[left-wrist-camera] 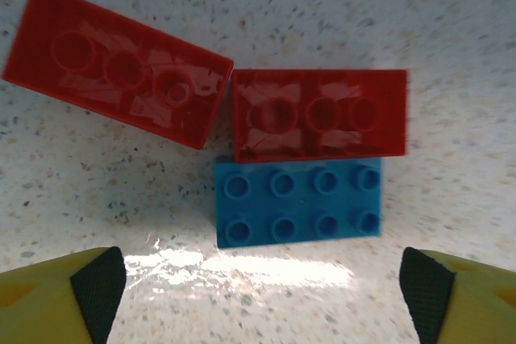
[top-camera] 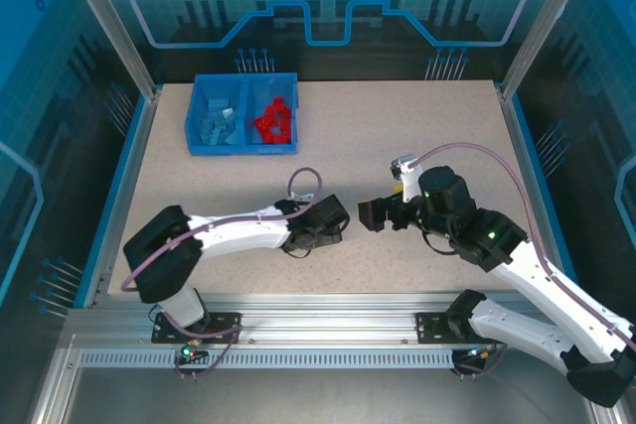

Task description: Sort the legos into containers by color

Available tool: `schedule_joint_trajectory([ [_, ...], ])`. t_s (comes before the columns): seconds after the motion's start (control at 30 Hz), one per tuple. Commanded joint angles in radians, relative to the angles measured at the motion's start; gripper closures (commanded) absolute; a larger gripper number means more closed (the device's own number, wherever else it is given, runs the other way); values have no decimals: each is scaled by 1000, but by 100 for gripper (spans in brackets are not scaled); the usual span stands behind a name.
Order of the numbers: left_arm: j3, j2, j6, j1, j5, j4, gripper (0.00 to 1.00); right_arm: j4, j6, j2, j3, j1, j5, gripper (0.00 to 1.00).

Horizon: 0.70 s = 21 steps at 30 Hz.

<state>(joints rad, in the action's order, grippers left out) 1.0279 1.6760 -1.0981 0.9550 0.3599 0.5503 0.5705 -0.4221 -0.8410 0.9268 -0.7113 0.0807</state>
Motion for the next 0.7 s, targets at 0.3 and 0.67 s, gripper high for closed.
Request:
schedule_joint_trajectory([
  [0.3, 76, 173, 10, -18, -18, -45, 21, 22, -5, 31, -18, 26, 14, 0],
  [0.67, 41, 44, 13, -20, -4, -25, 48, -4, 1, 16, -22, 29, -46, 0],
])
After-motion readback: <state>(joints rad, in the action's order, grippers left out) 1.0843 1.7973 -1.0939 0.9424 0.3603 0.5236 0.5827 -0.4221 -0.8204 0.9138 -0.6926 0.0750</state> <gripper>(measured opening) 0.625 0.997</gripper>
